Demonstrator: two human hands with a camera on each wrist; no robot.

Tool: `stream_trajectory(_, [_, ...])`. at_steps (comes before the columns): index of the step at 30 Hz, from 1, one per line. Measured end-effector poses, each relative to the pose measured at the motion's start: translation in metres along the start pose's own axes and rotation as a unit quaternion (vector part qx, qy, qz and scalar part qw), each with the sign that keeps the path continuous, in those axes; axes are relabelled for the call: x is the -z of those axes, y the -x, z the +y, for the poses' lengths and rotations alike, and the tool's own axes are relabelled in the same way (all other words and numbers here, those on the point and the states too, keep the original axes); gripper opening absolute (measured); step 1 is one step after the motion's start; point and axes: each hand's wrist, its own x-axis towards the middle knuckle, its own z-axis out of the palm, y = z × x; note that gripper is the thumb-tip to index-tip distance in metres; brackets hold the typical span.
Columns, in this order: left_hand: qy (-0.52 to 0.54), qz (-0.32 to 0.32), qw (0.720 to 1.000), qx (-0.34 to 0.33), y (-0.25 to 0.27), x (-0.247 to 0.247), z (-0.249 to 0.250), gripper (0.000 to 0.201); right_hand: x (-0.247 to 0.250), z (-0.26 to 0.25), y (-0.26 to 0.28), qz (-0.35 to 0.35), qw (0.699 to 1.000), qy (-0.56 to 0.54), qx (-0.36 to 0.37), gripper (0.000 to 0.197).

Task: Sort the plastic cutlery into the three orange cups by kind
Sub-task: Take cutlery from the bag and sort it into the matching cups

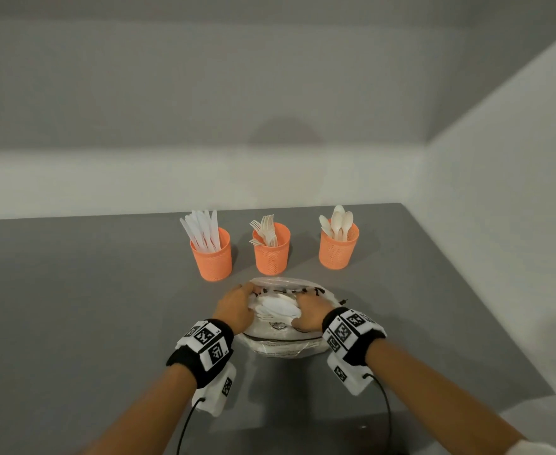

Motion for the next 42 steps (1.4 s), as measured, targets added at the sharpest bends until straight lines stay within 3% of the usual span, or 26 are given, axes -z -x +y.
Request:
stream_trajectory(3, [0.017,0.003,1.000,0.001,0.001,0.002,0.002,0.053,0.007,0.000,-0.017,-0.069,0.997,-0.027,-0.032,0.056])
stream_trajectory(7, [0.040,0.024,0.999,0.000,0.005,0.001,0.003,0.054,0.008,0.004,-0.028,-0.080,0.994,-0.029,-0.063,0.067])
stream_trajectory(12, [0.048,0.010,0.999,-0.008,0.017,-0.010,-0.002,0.057,-0.004,0.012,-0.024,-0.088,0.995,-0.016,-0.044,0.068])
stream_trajectory(14, [0.064,0.028,0.997,-0.021,0.020,-0.012,-0.002,0.060,-0.011,0.014,-0.021,-0.061,0.998,-0.010,-0.030,0.064])
stream_trajectory(18, [0.099,0.109,0.987,-0.057,0.014,-0.009,0.005,0.065,-0.006,0.014,-0.015,0.066,0.998,-0.001,-0.014,0.049])
stream_trajectory(20, [0.098,0.118,0.986,-0.072,0.013,-0.011,0.009,0.065,0.000,0.015,-0.012,0.085,0.996,0.023,-0.019,0.049])
stream_trajectory(26, [0.069,0.077,0.992,-0.068,0.015,-0.015,0.001,0.063,0.003,0.021,-0.012,0.027,0.999,0.038,-0.023,0.051])
stream_trajectory(32, [0.080,0.063,0.992,-0.076,0.013,-0.014,0.001,0.062,0.003,0.023,-0.012,0.028,0.999,0.008,-0.014,0.054])
stream_trajectory(42, [0.025,-0.011,1.000,-0.004,0.012,-0.019,0.008,0.063,0.004,0.033,-0.005,0.028,0.999,-0.005,-0.016,0.061])
